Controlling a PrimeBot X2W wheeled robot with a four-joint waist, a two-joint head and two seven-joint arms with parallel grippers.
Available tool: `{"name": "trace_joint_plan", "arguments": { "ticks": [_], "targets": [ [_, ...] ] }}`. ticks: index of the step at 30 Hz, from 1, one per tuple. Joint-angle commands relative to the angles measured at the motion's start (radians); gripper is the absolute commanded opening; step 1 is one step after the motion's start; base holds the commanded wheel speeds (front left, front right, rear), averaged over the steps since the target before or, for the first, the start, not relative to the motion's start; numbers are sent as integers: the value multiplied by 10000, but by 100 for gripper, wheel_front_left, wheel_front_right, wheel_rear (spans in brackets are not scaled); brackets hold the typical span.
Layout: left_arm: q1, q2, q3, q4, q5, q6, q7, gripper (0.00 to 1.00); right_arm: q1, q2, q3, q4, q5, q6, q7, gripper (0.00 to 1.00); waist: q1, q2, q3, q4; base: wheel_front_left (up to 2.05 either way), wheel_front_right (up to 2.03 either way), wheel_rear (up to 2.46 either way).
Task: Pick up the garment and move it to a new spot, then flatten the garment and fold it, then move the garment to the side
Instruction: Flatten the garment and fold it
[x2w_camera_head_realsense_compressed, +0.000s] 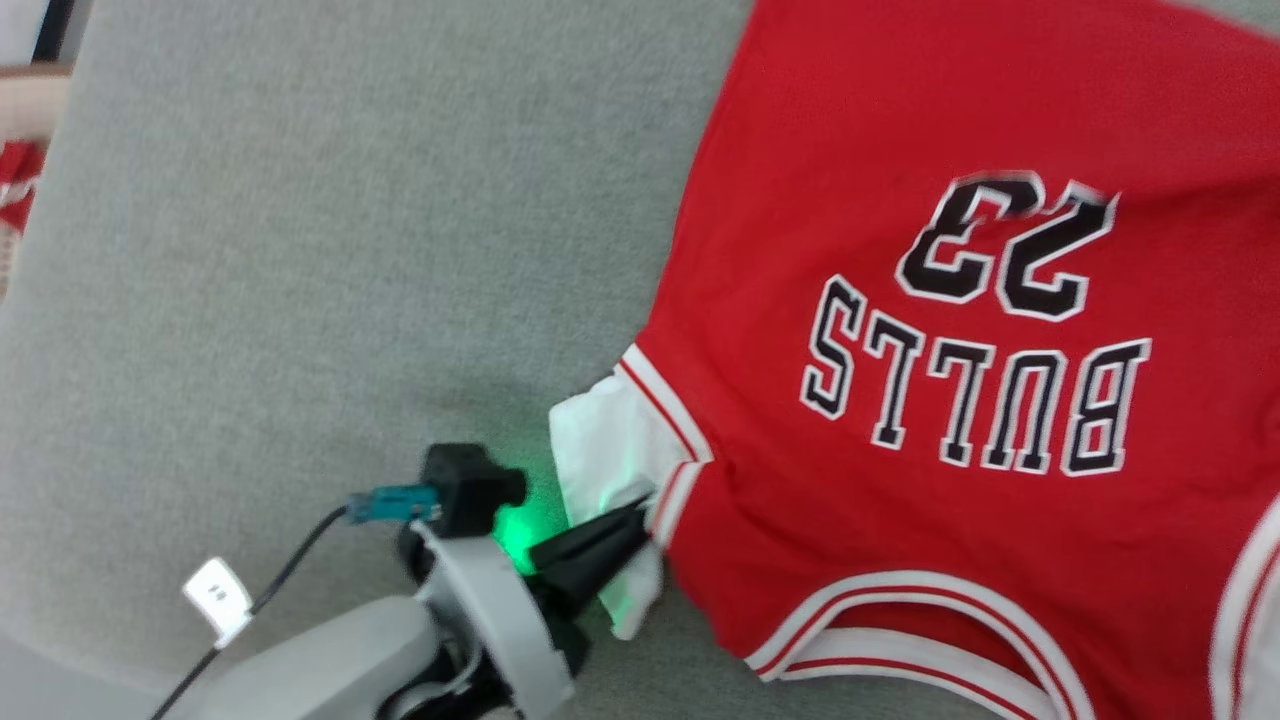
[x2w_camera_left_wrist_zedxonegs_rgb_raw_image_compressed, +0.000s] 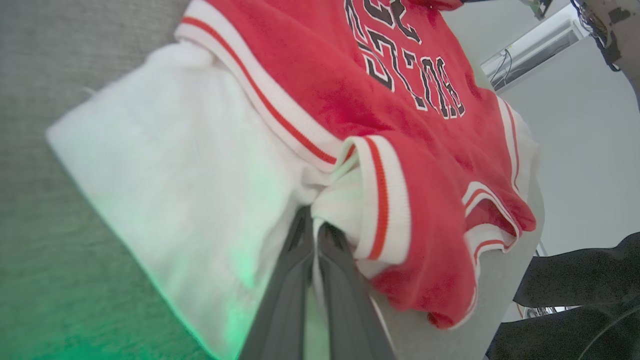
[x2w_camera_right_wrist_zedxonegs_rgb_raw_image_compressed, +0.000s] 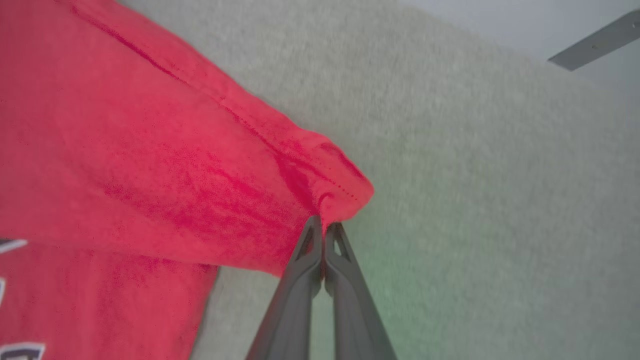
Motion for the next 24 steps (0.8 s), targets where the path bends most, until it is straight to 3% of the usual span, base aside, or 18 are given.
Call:
{"name": "trace_joint_plan", "arguments": {
  "ticks": [1, 7, 10, 14, 19, 24],
  "targets": [
    [430, 535, -6, 556, -68, 314, 53, 0, 544, -273, 19, -348, 355, -15, -81, 0, 0, 0, -699, -616, 0, 0, 0],
    [1193, 988, 762, 204, 207, 825, -53, 0, 4119, -1777, 16, -2840, 2032, -15, -345, 0, 0, 0, -1360, -1361, 0, 0, 0],
    [1607, 1113, 1180, -49, 380, 999, -66, 0, 5884, -2109, -331, -3910, 2577, -15, -800, 0, 0, 0, -1572, -1627, 0, 0, 0],
    [2122, 1187, 1582, -303, 626, 1152, -71, 0, 8215, -1997, -948, -4885, 2740, -15, -1533, 0, 0, 0, -1812, -1836, 0, 0, 0],
    [2601, 1269, 2233, -515, 942, 1287, -75, 0, 10985, -1501, -1233, -6071, 2444, -15, -1639, 0, 0, 0, -1973, -1972, 0, 0, 0],
    [2966, 1285, 2803, -564, 1154, 1217, -76, 0, 12400, -810, -1368, -6985, 1941, -15, -1325, 0, 0, 0, -1949, -2060, 0, 0, 0]
  ]
}}
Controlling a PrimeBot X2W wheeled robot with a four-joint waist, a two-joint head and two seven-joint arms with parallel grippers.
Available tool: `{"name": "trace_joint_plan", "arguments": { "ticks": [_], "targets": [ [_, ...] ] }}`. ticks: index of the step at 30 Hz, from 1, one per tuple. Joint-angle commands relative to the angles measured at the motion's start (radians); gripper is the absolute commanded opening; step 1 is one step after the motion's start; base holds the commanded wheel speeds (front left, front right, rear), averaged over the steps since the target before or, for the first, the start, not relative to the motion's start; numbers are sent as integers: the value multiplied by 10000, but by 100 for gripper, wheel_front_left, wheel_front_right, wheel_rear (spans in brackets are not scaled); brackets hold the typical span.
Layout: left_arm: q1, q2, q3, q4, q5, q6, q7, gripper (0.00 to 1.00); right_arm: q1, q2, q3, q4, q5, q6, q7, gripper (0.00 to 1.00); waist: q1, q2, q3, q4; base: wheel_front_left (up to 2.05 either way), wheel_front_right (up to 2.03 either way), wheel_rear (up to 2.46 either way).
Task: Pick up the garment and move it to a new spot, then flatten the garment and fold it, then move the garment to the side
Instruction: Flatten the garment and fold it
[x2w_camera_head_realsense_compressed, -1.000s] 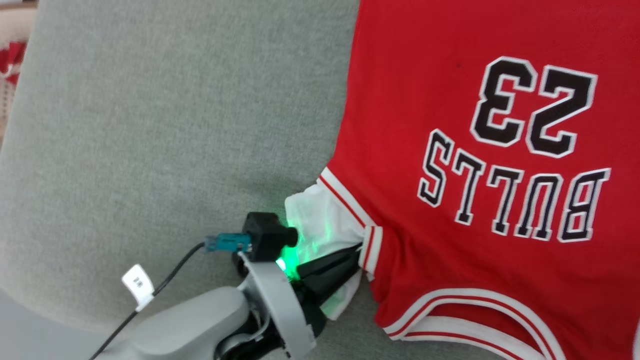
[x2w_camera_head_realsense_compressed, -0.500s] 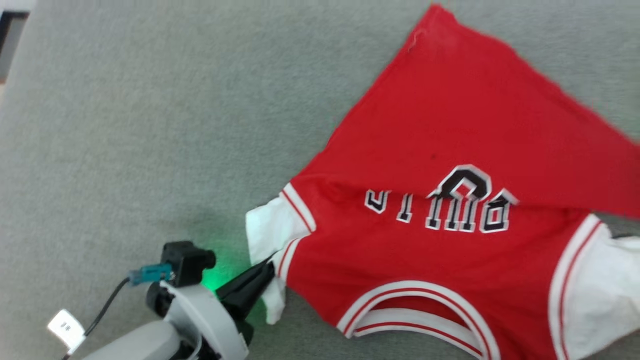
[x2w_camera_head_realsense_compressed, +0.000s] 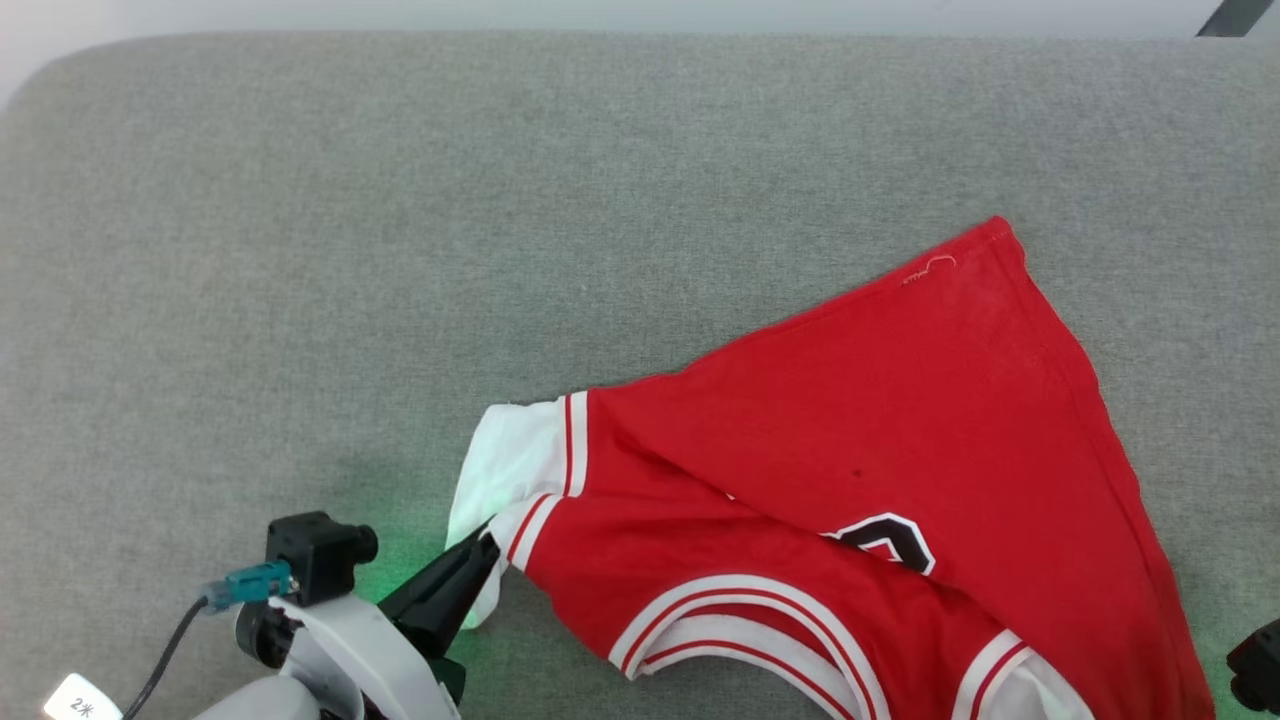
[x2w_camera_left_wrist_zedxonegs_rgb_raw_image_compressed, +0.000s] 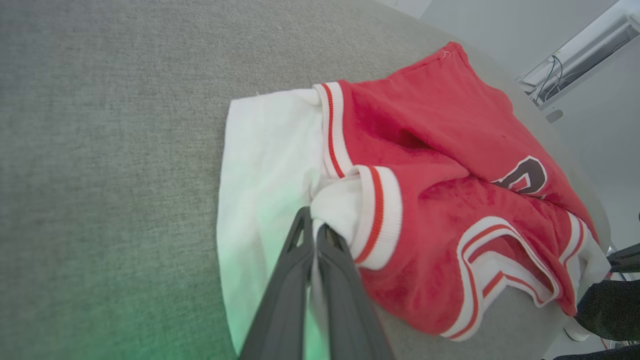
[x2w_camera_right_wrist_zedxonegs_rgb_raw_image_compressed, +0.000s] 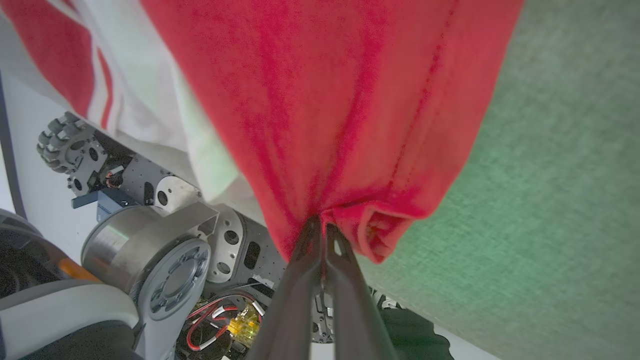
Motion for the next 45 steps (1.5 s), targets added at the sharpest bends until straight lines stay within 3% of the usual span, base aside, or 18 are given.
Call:
{"name": "trace_joint_plan", "arguments": {
  "ticks": [1, 5, 6, 7, 16, 19, 22, 26, 33, 42, 43, 44, 45],
  "targets": [
    [150, -24, 89, 25, 110, -41, 5, 0, 111, 185, -135, -149, -180, -15, 93, 0, 0, 0, -23, -50, 0, 0, 0],
    [194, -108, 82, 170, 283, -135, 4, 0, 71, 635, -640, -514, -689, -15, 143, 0, 0, 0, -44, -45, 0, 0, 0],
    [181, -145, 70, 220, 318, -165, 4, 0, 74, 692, -829, -571, -849, -15, 139, 69, 0, 0, -53, -23, 0, 0, 0],
    [160, -194, 85, 257, 351, -189, 4, 0, 145, 702, -1007, -626, -994, -15, 209, 100, 0, 0, -55, 6, 0, 0, 0],
    [270, -659, 271, 388, 734, -290, 4, 0, 635, 870, -3870, -2545, -1000, -15, 1360, 100, 0, 0, -37, 557, 0, 0, 0],
    [71, -850, 221, 376, 942, -329, 3, 0, -137, 517, -4728, -3084, -1143, -15, 1565, 100, 0, 0, 112, 827, 0, 0, 0],
    [-140, -1026, 168, 391, 1127, -377, 6, 0, -1550, 324, -4789, -3057, -1343, -15, 1099, 100, 0, 0, 382, 1110, 0, 0, 0],
    [-385, -1286, 99, 482, 1276, -452, 10, 0, -3587, -20, -3297, -2054, -2077, -15, 226, 100, 0, 0, 796, 1483, 0, 0, 0],
    [-928, -1728, -51, 746, 1491, -641, 54, 0, -7211, 449, -24, 1151, -2957, -15, -249, 100, 0, 0, 1602, 1902, 0, 0, 0],
    [-1140, -1995, -118, 1108, 1545, -817, 97, 0, -8904, 498, 2692, 3540, -2707, -15, -337, 100, 0, 0, 2055, 2198, 0, 0, 0],
    [-1117, -2001, -108, 1159, 1548, -826, 89, 0, -8937, 512, 2961, 3735, -2527, -15, -235, 59, 0, 0, 2051, 2202, 0, 0, 0],
    [-1090, -1996, -93, 1195, 1541, -824, 82, 0, -8959, 514, 3166, 3914, -2329, -15, -85, 11, 0, 0, 2034, 2202, 0, 0, 0],
    [-1042, -1983, -59, 1225, 1534, -836, 76, 0, -9032, 497, 3308, 3999, -2237, -15, -98, 0, 0, 0, 2009, 2191, 0, 0, 0]
  ]
}}
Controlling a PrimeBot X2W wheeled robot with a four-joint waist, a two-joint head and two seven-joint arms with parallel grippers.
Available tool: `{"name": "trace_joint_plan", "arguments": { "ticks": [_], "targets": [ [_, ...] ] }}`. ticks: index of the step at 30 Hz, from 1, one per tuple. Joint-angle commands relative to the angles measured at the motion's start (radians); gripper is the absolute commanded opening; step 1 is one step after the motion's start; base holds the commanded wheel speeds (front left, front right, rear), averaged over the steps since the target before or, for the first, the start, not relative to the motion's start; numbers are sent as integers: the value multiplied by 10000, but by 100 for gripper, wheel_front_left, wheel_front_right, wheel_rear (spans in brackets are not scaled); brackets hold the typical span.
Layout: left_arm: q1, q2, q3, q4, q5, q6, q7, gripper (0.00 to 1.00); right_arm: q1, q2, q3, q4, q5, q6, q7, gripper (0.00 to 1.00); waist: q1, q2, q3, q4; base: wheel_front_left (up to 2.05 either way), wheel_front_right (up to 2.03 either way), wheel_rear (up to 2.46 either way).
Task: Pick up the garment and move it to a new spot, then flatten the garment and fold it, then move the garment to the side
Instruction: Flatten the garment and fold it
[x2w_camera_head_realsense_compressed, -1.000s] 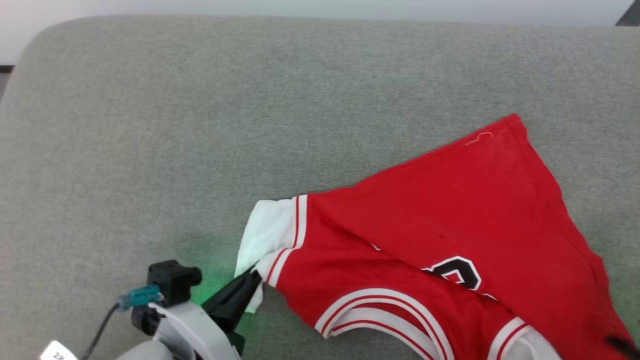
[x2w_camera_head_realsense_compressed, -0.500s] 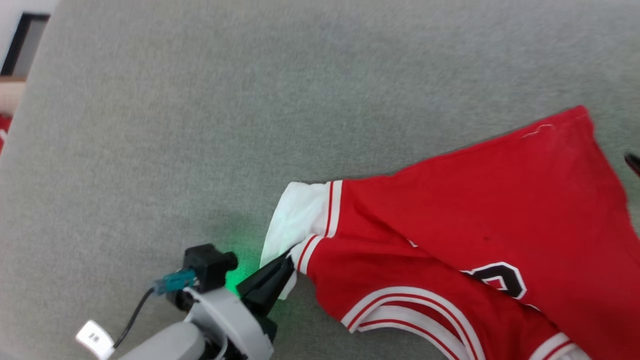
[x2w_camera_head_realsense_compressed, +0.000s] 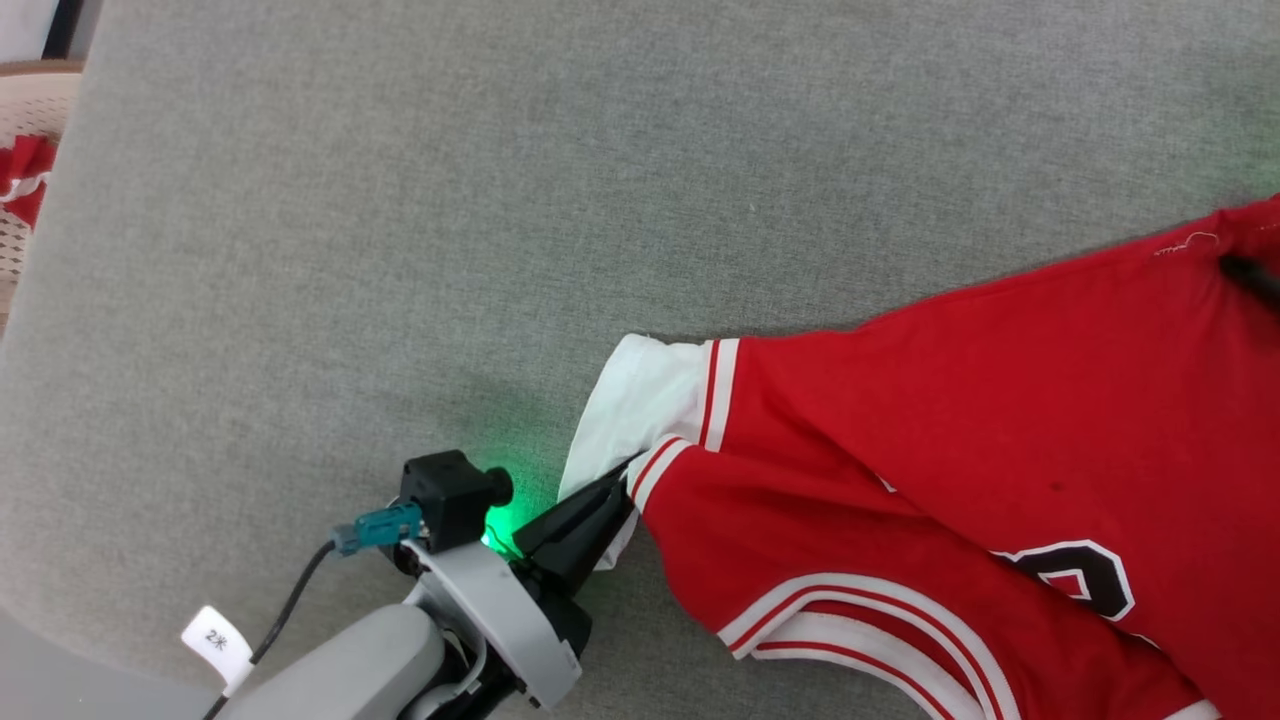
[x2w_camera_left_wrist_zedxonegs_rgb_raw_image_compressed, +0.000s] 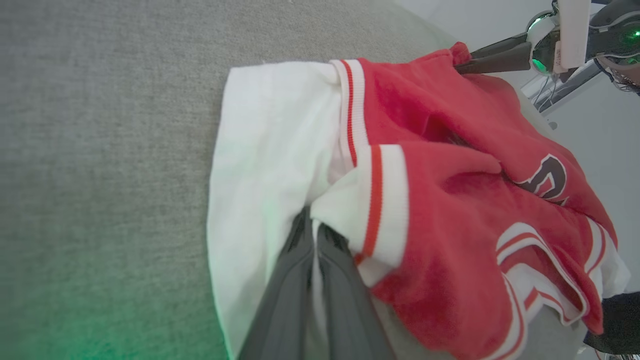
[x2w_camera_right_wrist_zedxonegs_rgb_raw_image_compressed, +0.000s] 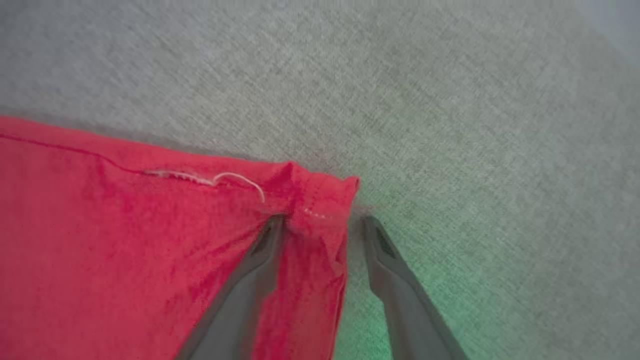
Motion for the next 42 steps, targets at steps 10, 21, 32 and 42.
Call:
{"name": "trace_joint_plan", "arguments": {
  "ticks": [10, 21, 32, 42],
  "targets": [
    [-812, 491, 667, 540, 56, -118, 23, 0, -978, 492, -633, 1286, 481, -18, -1763, 0, 0, 0, -413, -308, 0, 0, 0],
    [-5768, 181, 1829, 1723, -775, -236, 572, 0, -4201, 2065, -2631, 3509, -544, -17, -4452, 0, 0, 0, 78, -1235, 0, 0, 0],
    [-11599, -352, 2965, 4739, -1339, -221, 436, 0, -8500, 3699, -3934, 6292, -1916, -21, -7076, 0, 0, 0, 974, -2271, 0, 0, 0],
    [-10720, -274, 2091, 3836, -2522, -224, 86, 0, -8145, 3790, -3098, 7327, -1218, -18, -7731, 0, 0, 0, 922, -2295, 0, 0, 0]
  ]
}}
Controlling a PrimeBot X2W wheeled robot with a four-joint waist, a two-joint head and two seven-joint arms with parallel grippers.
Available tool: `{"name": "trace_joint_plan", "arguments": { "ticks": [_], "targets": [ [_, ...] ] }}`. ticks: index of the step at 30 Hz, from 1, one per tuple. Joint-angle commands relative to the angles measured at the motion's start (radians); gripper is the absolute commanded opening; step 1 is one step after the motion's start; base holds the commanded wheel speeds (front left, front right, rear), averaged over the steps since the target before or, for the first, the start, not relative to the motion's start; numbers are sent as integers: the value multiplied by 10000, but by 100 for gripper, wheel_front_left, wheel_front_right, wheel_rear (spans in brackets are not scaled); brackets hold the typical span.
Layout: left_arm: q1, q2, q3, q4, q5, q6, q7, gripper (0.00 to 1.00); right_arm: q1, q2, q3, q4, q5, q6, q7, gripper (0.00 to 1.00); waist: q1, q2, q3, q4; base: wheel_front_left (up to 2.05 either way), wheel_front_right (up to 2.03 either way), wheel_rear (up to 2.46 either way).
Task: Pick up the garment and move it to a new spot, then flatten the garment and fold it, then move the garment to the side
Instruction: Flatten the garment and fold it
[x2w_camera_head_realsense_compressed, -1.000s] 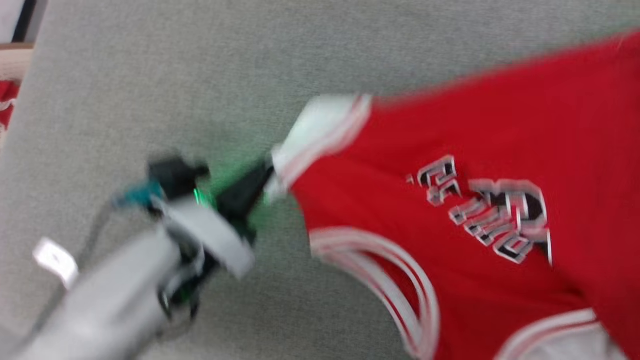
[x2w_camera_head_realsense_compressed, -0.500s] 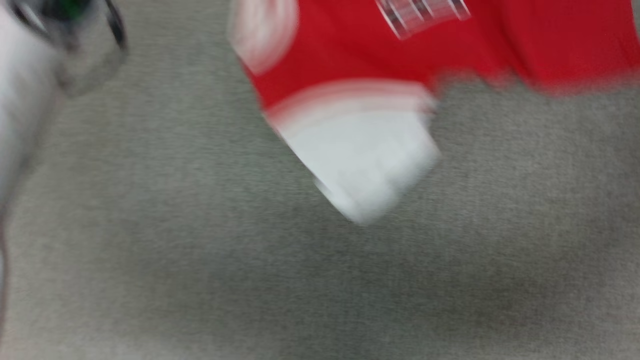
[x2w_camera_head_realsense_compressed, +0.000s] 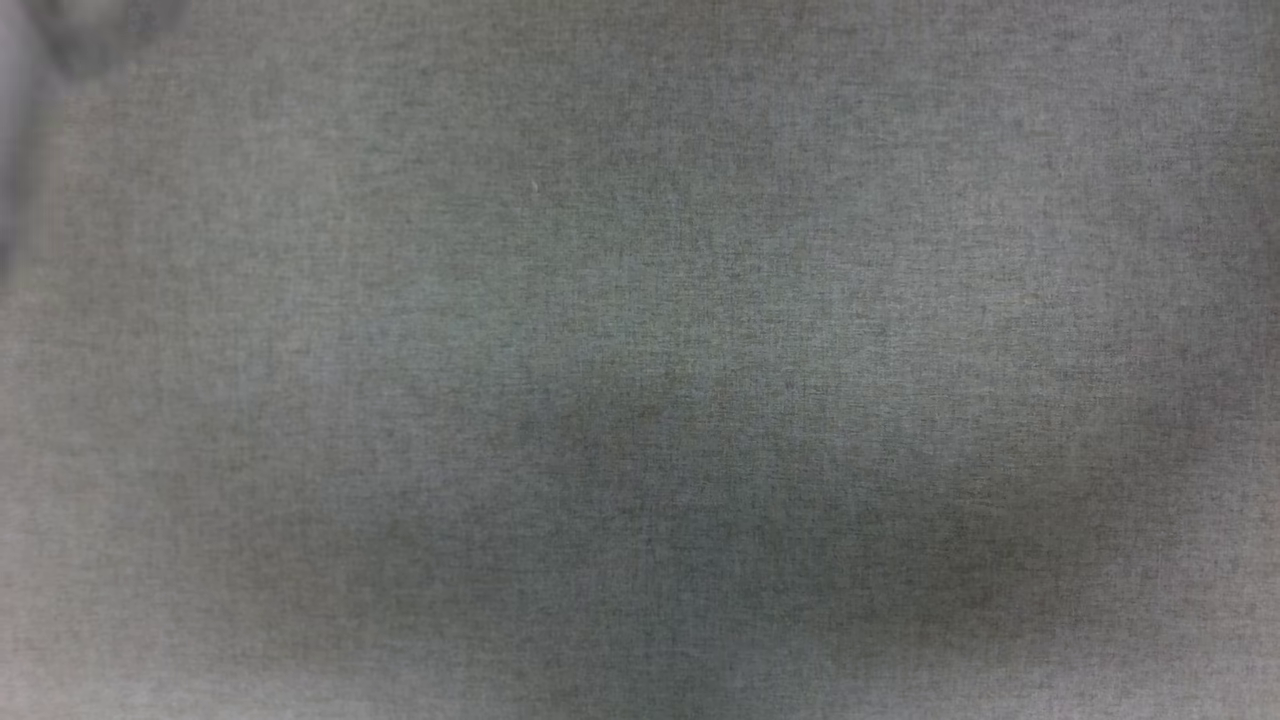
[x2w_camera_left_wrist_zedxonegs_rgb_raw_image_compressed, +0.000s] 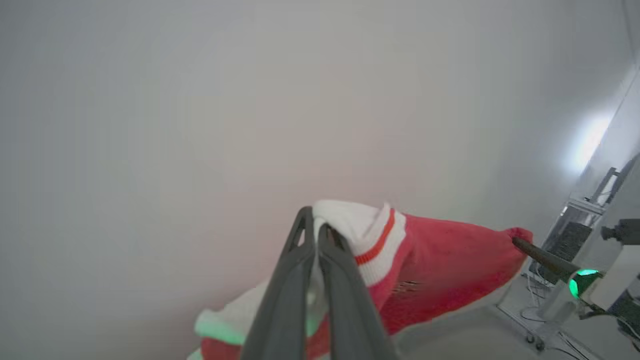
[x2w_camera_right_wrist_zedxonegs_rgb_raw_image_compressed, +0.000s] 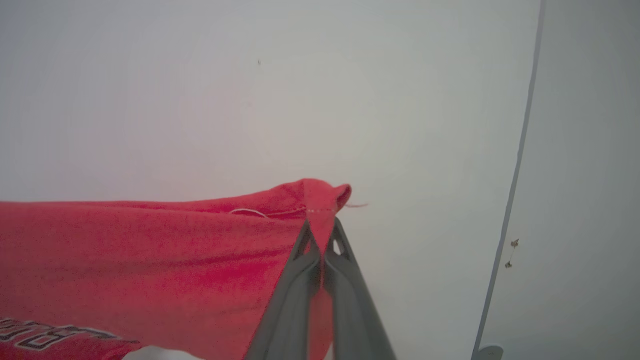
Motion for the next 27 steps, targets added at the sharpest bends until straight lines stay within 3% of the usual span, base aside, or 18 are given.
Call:
{"name": "trace_joint_plan", "arguments": {
  "ticks": [1, 5, 11, 14, 18, 27],
  "targets": [
    [586, 54, -133, -326, -247, 29, -73, 0, 548, -171, 231, -103, 261, -22, 64, 0, 0, 0, -83, 71, 0, 0, 0],
    [3354, 576, -544, -2266, -589, 23, -142, 0, 2978, -801, 1189, -1591, 1679, -19, 388, 0, 0, 0, -273, 116, 0, 0, 0],
    [6831, 861, -145, -3973, 720, 23, -142, 0, 6849, -2310, 1811, -4575, 3499, -19, 897, 0, 0, 0, -828, 219, 0, 0, 0],
    [8358, 707, 289, -4624, 1477, 21, -143, 0, 8867, -3153, 1601, -5833, 4103, -19, 1124, 0, 0, 0, -1261, 254, 0, 0, 0],
    [10109, 928, 534, -5504, 2393, 22, -130, 0, 11168, -3695, 1084, -7205, 4540, -19, 1362, 0, 0, 0, -1911, 208, 0, 0, 0],
    [13167, 1553, 1153, -7463, 3229, 22, -130, 0, 14876, -4039, -552, -9640, 4672, -19, 2285, 0, 0, 0, -2959, 133, 0, 0, 0]
  ]
}}
